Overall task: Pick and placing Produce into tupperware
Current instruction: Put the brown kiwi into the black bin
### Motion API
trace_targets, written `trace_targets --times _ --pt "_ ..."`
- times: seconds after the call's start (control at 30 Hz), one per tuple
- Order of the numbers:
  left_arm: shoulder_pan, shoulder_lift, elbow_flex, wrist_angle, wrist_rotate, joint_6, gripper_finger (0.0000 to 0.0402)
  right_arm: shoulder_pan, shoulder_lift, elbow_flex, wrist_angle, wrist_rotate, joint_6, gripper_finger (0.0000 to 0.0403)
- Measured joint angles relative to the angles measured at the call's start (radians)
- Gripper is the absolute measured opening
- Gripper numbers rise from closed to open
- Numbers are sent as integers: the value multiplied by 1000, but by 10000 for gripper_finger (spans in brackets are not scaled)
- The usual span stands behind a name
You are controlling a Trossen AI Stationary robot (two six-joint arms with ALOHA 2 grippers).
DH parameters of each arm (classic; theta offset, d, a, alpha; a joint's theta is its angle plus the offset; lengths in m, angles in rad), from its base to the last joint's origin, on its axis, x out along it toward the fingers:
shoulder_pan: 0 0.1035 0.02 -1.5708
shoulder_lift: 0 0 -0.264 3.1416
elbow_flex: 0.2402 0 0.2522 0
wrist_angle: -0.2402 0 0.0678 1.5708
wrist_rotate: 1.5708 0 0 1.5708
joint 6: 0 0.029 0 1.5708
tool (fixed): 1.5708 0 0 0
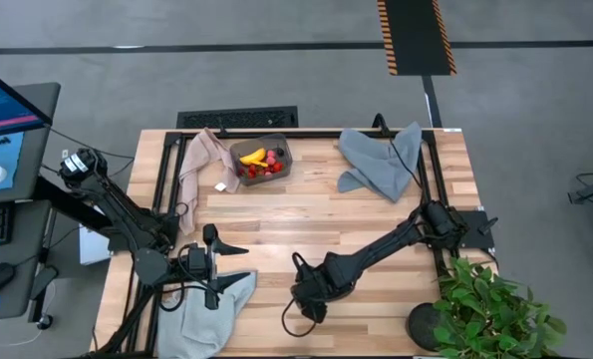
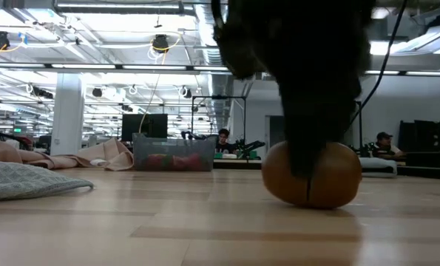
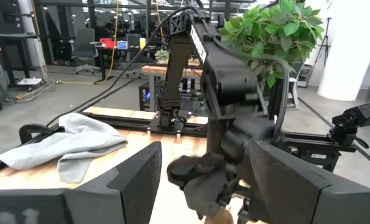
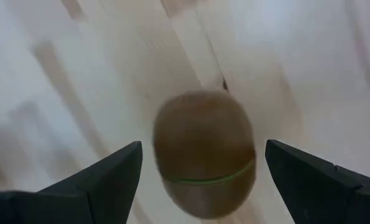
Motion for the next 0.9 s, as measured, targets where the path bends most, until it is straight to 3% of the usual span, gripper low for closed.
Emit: trace_targets --times 0.33,0.67,0.9 --pt "0 0 0 0 -1 0 236 13 0 -75 76 -24 7 356" --pt "1 0 0 0 -2 0 236 11 0 -75 91 -24 -7 288" --pt "1 0 0 -1 -2 -1 236 10 0 -75 100 -23 -16 273"
